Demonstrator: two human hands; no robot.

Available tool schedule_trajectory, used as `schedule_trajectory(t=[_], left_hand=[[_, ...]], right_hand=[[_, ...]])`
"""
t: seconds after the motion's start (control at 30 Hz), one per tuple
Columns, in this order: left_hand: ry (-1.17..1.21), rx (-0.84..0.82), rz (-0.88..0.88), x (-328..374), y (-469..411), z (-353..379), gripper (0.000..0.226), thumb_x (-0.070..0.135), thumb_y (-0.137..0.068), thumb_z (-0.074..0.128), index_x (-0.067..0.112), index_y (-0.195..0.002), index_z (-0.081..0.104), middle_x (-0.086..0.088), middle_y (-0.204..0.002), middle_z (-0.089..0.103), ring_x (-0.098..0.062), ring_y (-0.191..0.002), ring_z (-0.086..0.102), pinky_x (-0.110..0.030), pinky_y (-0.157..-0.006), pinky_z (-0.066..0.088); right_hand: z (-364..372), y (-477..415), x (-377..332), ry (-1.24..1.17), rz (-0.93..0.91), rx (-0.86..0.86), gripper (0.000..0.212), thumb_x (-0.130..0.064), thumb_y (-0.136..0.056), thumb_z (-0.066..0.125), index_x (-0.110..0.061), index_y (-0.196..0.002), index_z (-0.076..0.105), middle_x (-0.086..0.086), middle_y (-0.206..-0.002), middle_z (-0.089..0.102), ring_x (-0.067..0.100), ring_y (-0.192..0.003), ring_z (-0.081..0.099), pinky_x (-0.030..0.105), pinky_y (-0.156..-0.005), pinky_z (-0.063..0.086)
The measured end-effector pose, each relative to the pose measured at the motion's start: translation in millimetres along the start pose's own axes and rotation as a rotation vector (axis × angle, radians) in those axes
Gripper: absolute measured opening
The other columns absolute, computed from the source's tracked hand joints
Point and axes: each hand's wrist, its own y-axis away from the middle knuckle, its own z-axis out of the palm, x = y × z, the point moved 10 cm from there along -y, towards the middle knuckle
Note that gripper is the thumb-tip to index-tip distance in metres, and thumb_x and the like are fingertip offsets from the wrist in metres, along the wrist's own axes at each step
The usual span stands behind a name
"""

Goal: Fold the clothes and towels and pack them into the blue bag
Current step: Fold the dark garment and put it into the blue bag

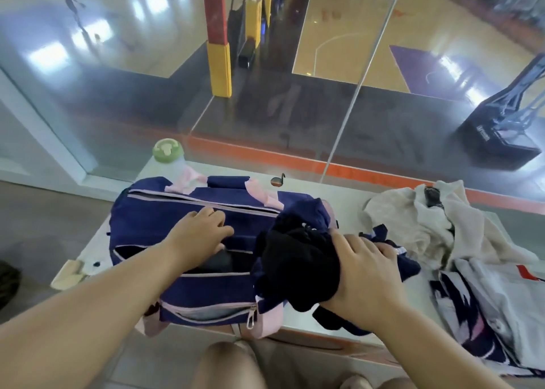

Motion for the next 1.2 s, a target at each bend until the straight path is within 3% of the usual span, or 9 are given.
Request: schedule_trajectory(t=[0.1,0.2,0.4,0.53,0.67,0.8,0.93,1.07,1.2], left_hand=[[0.187,-0.038,-0.087,-11.2,-17.5,8.0,0.025,0.025,-0.094,0.044,0.023,-0.113,0.061,0.001,-0.114,0.059,-0.022,-0.106,0.054,-0.033,-0.075,0.042],[0.421,-0.022,-0.170,-27.8,-29.7,5.2,0.022,0.022,-0.090,0.047,0.019,-0.096,0.068,0.000,-0.104,0.066,-0.023,-0.095,0.059,-0.035,-0.078,0.047],[0.552,0.100,-0.210,-50.2,-37.4,-29.6,0.017,0.024,-0.086,0.055,0.019,-0.084,0.071,0.000,-0.084,0.066,-0.022,-0.083,0.058,-0.033,-0.079,0.045],[0.627,0.174,-0.207,-53.8,-37.8,-64.8,0.015,0.026,-0.085,0.059,0.019,-0.082,0.072,0.002,-0.082,0.067,-0.021,-0.082,0.057,-0.032,-0.078,0.046],[0.679,0.178,-0.193,-52.8,-33.7,-84.8,0.013,0.026,-0.084,0.062,0.020,-0.081,0.072,0.010,-0.075,0.062,-0.017,-0.080,0.055,-0.027,-0.076,0.043],[0.655,0.191,-0.098,-34.1,-33.1,-90.8,0.016,0.027,-0.086,0.061,0.016,-0.084,0.072,0.001,-0.084,0.070,-0.022,-0.083,0.058,-0.033,-0.079,0.046],[0.654,0.310,-0.091,-28.9,-21.6,-94.2,0.015,0.020,-0.086,0.063,0.011,-0.090,0.074,-0.004,-0.088,0.070,-0.023,-0.085,0.059,-0.033,-0.081,0.044],[0.680,0.429,-0.175,-36.3,16.8,-81.3,0.007,0.021,-0.082,0.069,0.014,-0.086,0.070,0.003,-0.084,0.062,-0.013,-0.076,0.052,-0.028,-0.076,0.043],[0.615,0.329,-0.164,-17.1,54.4,-43.6,0.008,0.023,-0.083,0.066,0.016,-0.085,0.069,0.004,-0.083,0.060,-0.016,-0.077,0.056,-0.033,-0.071,0.049]], right_hand=[[3.4,-5.6,-11.7,0.037,-0.061,0.037,0.097,-0.061,-0.035,0.067,-0.020,-0.119,0.046,0.001,-0.093,0.068,0.027,-0.082,0.067,0.048,-0.076,0.049],[2.9,-8.4,-25.2,0.085,-0.138,0.047,0.096,-0.055,-0.033,0.071,-0.019,-0.119,0.047,0.003,-0.094,0.068,0.028,-0.083,0.066,0.049,-0.077,0.048],[7.1,-18.3,-75.1,0.130,-0.330,0.013,0.095,-0.046,-0.034,0.077,-0.017,-0.120,0.048,0.008,-0.092,0.065,0.032,-0.081,0.062,0.053,-0.079,0.046],[25.3,-31.5,-107.1,0.223,-0.409,-0.200,0.086,-0.045,-0.065,0.070,-0.015,-0.136,0.029,0.016,-0.116,0.055,0.037,-0.102,0.053,0.058,-0.096,0.030],[37.3,-44.7,-99.5,0.226,-0.250,-0.356,0.062,-0.040,-0.072,0.064,-0.012,-0.123,0.042,0.014,-0.110,0.058,0.034,-0.097,0.056,0.057,-0.096,0.025],[40.0,-50.8,-89.0,0.200,-0.125,-0.444,0.053,-0.040,-0.076,0.057,-0.010,-0.118,0.046,0.010,-0.114,0.059,0.035,-0.104,0.056,0.061,-0.099,0.023],[47.0,-55.6,-73.9,-0.062,0.092,-0.466,0.083,-0.053,-0.068,0.062,-0.009,-0.131,0.029,0.008,-0.112,0.059,0.038,-0.102,0.055,0.059,-0.099,0.031],[52.3,-50.6,-65.9,-0.151,0.155,-0.414,0.098,-0.058,-0.065,0.064,-0.009,-0.136,0.018,0.004,-0.102,0.060,0.034,-0.097,0.059,0.056,-0.097,0.035],[48.6,-43.2,-57.1,-0.218,0.226,-0.386,0.106,-0.061,-0.067,0.065,-0.005,-0.140,0.012,0.005,-0.104,0.059,0.033,-0.099,0.058,0.049,-0.089,0.038]])
